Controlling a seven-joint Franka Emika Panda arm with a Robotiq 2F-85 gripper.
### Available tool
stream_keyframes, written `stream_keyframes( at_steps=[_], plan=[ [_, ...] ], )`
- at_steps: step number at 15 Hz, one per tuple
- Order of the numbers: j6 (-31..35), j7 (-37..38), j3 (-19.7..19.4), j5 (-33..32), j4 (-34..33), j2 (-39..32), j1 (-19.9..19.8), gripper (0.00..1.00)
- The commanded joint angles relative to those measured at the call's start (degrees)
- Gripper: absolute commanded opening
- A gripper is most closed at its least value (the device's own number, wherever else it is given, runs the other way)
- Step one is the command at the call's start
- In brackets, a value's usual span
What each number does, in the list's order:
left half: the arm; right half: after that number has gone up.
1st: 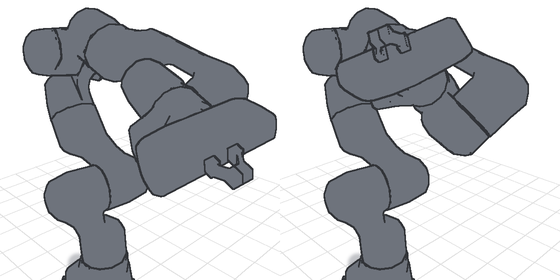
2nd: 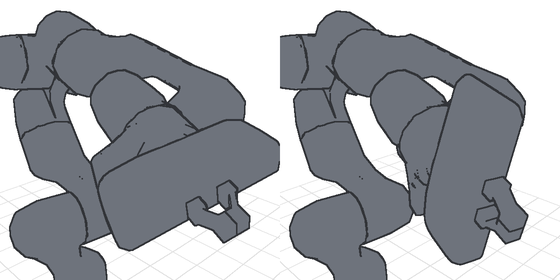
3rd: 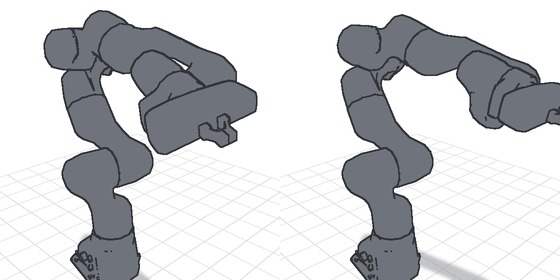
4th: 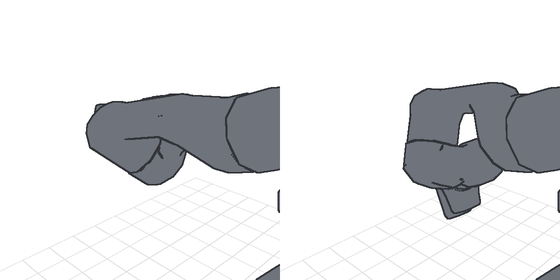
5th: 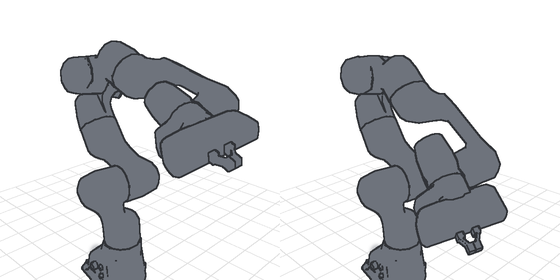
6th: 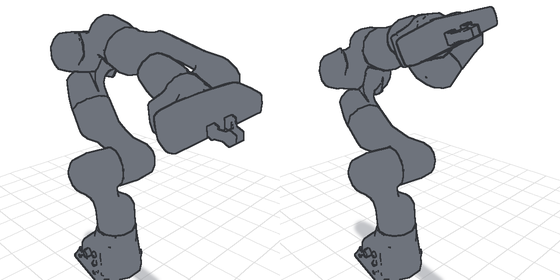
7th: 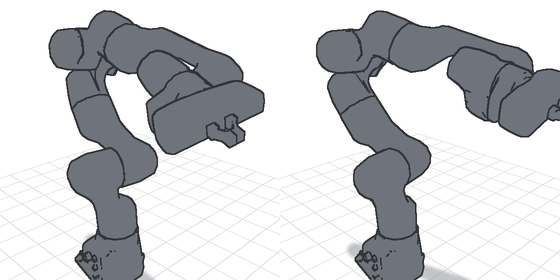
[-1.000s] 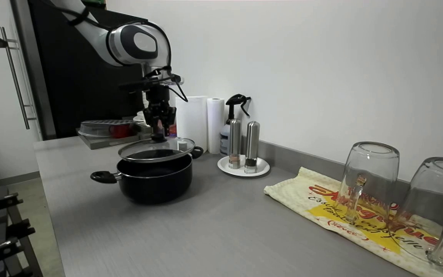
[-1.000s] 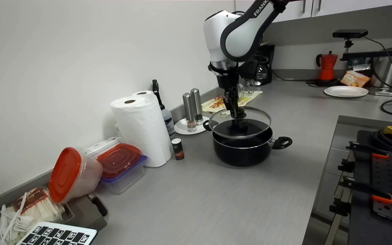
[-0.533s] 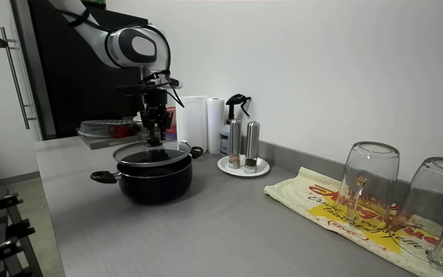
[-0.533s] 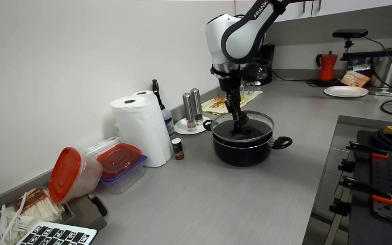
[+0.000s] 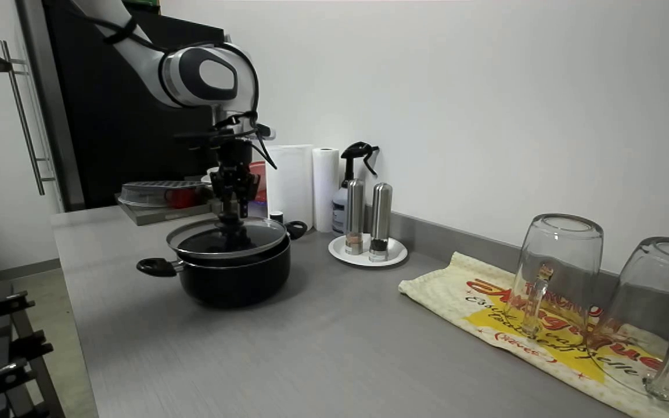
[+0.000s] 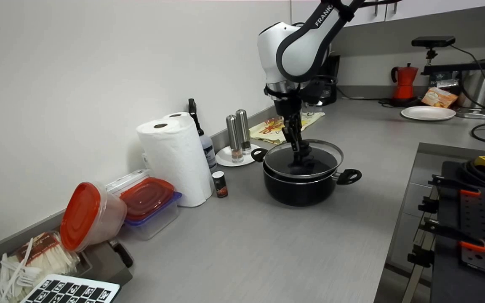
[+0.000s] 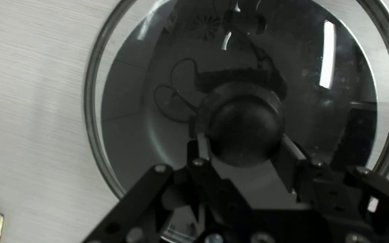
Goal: Pick up the lid from the table and close the pot
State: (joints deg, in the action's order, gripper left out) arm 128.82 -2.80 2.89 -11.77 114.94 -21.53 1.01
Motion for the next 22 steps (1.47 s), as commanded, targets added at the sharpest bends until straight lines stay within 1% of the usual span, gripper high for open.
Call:
stream_keyframes(
  at_steps=[1, 2, 3, 4, 10, 22],
  plan=[
    [-0.2, -2.28, -0.21, 1.87, 0.15, 0.4, -0.17, 0.23],
    [-0.22, -2.29, -0.18, 1.91, 0.15, 0.29, -0.19, 0.23],
    [-0.21, -0.2, -0.58, 1.52, 0.0, 0.18, 0.27, 0.23],
    [0.81, 0.38, -0.72, 1.22, 0.26, 0.25, 0.4, 0.23],
    [3.49, 0.78, -0.59, 1.95, 0.23, 0.09, 0.32, 0.23],
    [3.09, 0.29, -0.57, 3.16, -0.14, -0.57, 0.21, 0.23]
  ],
)
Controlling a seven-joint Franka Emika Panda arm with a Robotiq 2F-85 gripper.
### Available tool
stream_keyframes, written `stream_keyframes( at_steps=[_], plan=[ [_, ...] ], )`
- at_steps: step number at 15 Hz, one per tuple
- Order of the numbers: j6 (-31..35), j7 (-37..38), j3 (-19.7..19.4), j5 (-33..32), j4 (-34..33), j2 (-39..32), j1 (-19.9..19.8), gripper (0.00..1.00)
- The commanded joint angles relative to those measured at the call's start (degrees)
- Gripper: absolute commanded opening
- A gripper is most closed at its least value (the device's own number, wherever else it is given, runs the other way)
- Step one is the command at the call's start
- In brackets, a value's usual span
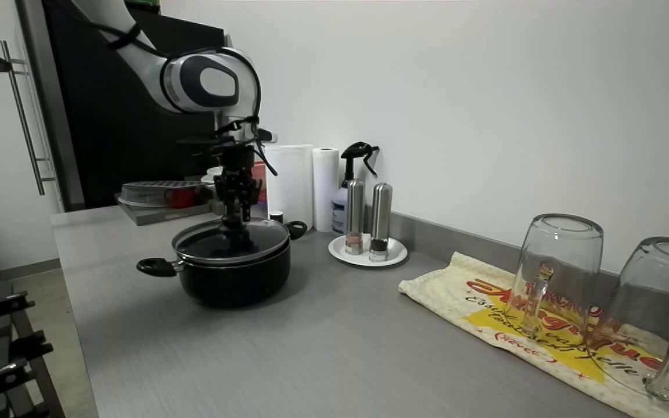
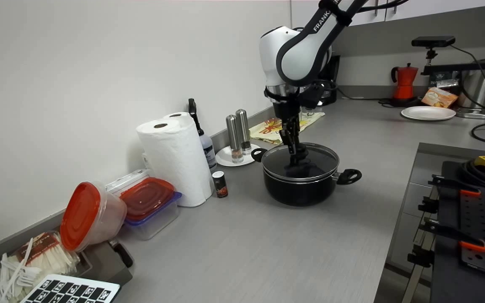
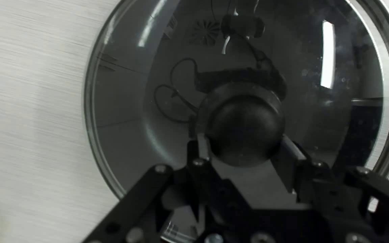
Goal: Pick up the lid from the table and close the pot
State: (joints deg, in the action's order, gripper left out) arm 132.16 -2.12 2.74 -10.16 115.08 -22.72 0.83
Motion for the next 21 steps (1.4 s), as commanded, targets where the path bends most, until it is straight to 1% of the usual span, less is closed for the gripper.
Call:
stream_keyframes(
  at_steps=[1, 15, 21],
  plan=[
    [-0.27, -0.37, -0.46, 1.5, -0.29, 0.55, 0.39, 0.23],
    [-0.5, 0.05, -1.12, 1.49, -0.33, -0.21, 0.33, 0.23],
    [-0.54, 0.92, -0.88, 4.08, -0.76, -0.37, 0.08, 0.23]
  ],
)
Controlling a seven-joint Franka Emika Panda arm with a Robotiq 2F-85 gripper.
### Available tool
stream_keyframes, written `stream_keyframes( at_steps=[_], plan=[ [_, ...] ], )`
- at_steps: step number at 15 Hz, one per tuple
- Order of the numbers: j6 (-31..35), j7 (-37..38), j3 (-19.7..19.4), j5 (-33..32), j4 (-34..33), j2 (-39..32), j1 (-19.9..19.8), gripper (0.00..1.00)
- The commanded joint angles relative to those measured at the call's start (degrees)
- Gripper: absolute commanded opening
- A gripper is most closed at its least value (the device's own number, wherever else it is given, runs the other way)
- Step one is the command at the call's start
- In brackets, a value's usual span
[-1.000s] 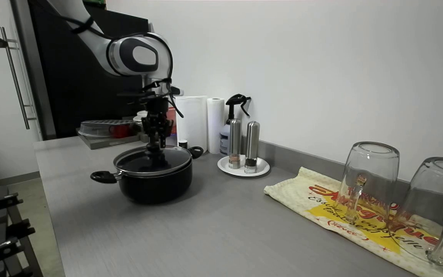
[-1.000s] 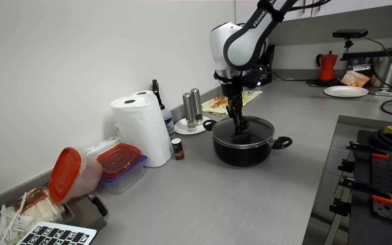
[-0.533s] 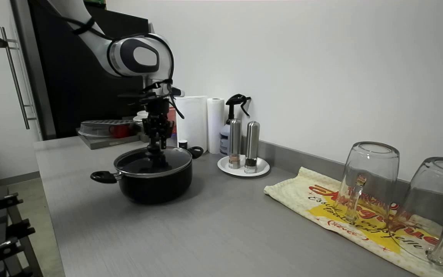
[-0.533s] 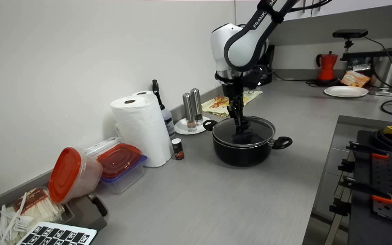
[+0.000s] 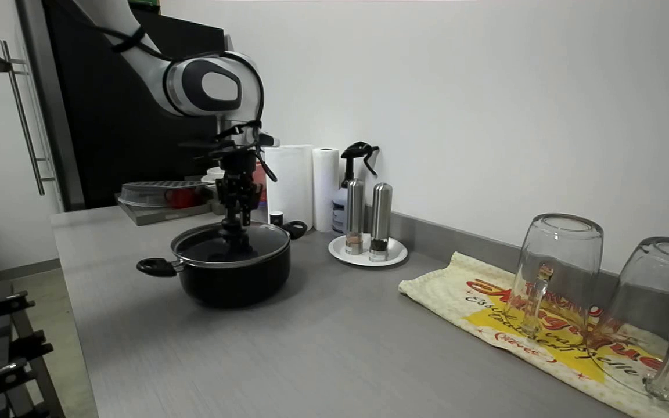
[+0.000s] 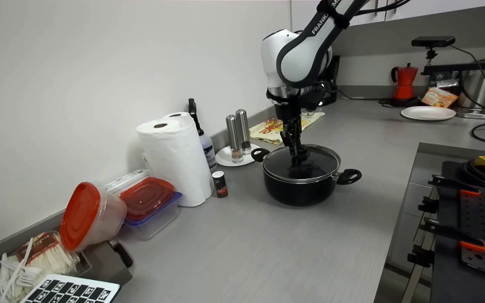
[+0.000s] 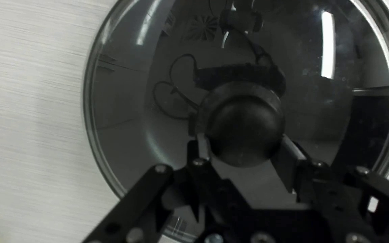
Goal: Pick up the lid from the table and close the pot
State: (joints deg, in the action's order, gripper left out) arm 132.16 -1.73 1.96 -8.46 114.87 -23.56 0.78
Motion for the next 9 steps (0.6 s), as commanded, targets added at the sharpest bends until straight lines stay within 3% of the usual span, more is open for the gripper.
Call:
stream_keyframes(
  at_steps=[1, 9],
  plan=[
    [-0.55, 0.63, -0.14, 2.68, -0.59, 0.4, 0.17, 0.23],
    [-0.04, 2.14, -0.66, 2.4, -0.66, 0.15, 0.65, 0.23]
  ],
)
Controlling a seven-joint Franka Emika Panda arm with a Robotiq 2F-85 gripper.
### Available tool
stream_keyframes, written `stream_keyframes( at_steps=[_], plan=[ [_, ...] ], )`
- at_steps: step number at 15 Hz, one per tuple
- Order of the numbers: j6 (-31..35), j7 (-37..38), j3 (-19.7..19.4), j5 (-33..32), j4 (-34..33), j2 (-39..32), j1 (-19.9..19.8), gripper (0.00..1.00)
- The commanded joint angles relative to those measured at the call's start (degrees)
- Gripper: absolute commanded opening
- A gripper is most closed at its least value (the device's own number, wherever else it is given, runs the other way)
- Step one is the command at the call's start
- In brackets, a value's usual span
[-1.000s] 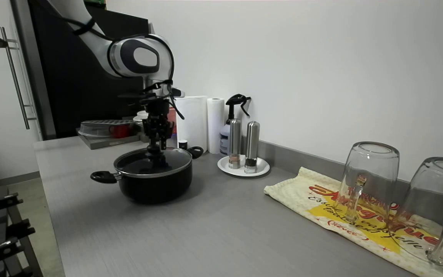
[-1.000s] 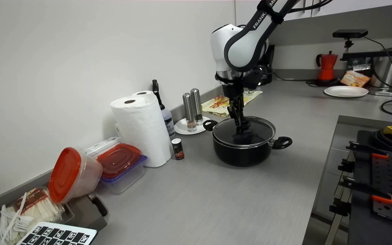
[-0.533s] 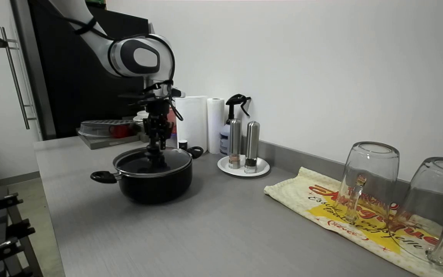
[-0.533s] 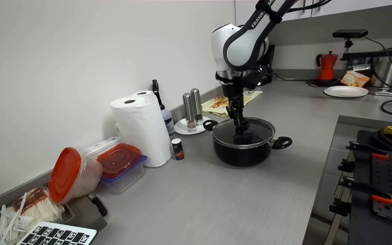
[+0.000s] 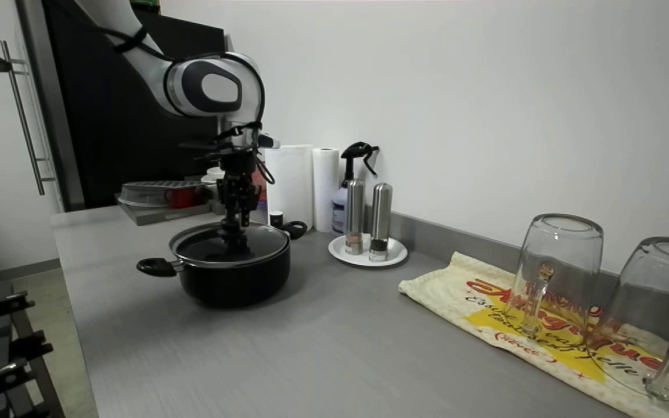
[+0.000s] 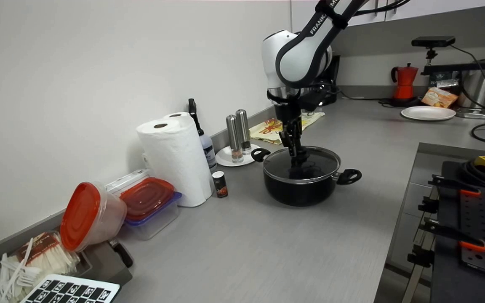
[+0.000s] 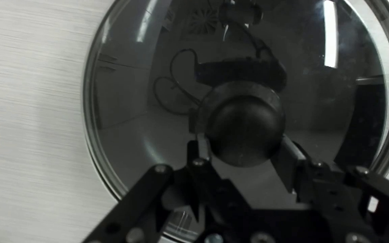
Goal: Pick up the lid from the table and close the pot
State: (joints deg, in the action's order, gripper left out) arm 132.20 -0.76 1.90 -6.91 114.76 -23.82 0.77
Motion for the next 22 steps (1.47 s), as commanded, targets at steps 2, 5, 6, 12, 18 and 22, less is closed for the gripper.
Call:
stream_keyframes(
  at_steps=[2, 5, 6, 12, 18, 22],
  plan=[
    [0.05, 1.82, -0.7, 0.8, -0.56, 0.33, 0.72, 0.23],
    [0.65, 3.66, -1.12, 0.5, -0.47, 0.25, 0.97, 0.23],
    [1.17, 4.47, -1.34, 0.19, -0.31, 0.28, 1.15, 0.23],
    [3.96, 7.04, -2.37, -1.16, 0.49, 0.19, 2.01, 0.23],
    [3.18, 5.58, -1.92, -0.04, 0.05, -0.47, 1.57, 0.65],
    [3.24, 5.58, -1.92, -0.04, 0.05, -0.47, 1.59, 0.65]
  ],
)
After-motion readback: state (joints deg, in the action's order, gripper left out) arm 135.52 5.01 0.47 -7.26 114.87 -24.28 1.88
